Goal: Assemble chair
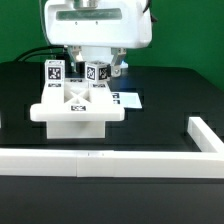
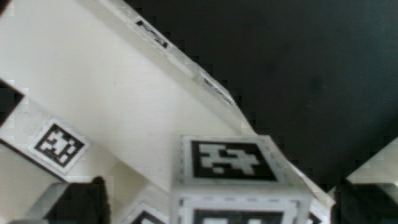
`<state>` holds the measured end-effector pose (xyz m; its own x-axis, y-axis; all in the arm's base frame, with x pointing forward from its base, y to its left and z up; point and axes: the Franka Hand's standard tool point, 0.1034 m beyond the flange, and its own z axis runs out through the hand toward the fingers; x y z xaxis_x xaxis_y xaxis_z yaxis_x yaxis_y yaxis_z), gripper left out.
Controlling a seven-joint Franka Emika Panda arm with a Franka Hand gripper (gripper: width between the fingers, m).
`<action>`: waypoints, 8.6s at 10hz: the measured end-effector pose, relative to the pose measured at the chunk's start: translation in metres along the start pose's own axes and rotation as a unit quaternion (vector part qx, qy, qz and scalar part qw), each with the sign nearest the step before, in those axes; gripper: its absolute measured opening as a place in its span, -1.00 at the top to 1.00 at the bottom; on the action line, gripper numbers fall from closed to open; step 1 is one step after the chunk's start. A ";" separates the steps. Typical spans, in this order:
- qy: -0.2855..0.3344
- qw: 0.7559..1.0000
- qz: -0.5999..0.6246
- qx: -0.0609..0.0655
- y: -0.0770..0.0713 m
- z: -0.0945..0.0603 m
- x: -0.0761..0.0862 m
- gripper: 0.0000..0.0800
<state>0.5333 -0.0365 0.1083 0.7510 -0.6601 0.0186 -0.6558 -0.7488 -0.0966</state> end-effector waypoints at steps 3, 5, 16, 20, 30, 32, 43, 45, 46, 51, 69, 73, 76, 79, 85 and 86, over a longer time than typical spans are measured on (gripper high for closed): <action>-0.002 0.991 -0.137 -0.005 0.001 0.001 0.000 -0.62; 0.000 0.965 -0.262 -0.013 0.000 0.000 0.002 -0.62; 0.001 0.851 -0.524 -0.036 -0.005 -0.001 0.003 0.30; 0.007 0.896 -0.443 -0.029 -0.004 -0.001 0.004 0.29; 0.019 0.997 -0.081 -0.009 -0.004 -0.001 0.006 0.29; 0.018 1.000 -0.013 -0.003 -0.005 -0.001 0.005 0.29; -0.002 0.967 -0.256 -0.005 -0.015 -0.003 0.000 -0.62; -0.004 0.948 -0.318 -0.005 -0.011 -0.002 0.000 -0.62; -0.004 0.930 -0.367 -0.009 -0.011 -0.001 -0.001 -0.62; -0.011 0.853 -0.521 -0.012 -0.007 0.002 -0.005 -0.62; 0.040 0.999 -0.032 0.003 -0.020 0.004 0.014 0.33; 0.057 0.987 0.151 0.026 -0.025 0.004 0.027 0.33; 0.054 0.975 0.213 0.033 -0.031 0.002 0.027 0.32; 0.056 0.980 0.189 0.034 -0.029 -0.001 0.030 -0.43; 0.042 0.988 0.142 0.052 -0.037 -0.049 0.045 -0.62; 0.040 0.988 0.142 0.048 -0.036 -0.044 0.044 -0.62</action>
Offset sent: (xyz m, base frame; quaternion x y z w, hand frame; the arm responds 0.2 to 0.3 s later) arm 0.0065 0.0030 0.0014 -0.0221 -0.0076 -0.2948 0.9553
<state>0.5864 -0.0412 0.1566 0.5268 -0.8482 0.0548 -0.8260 -0.5260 -0.2026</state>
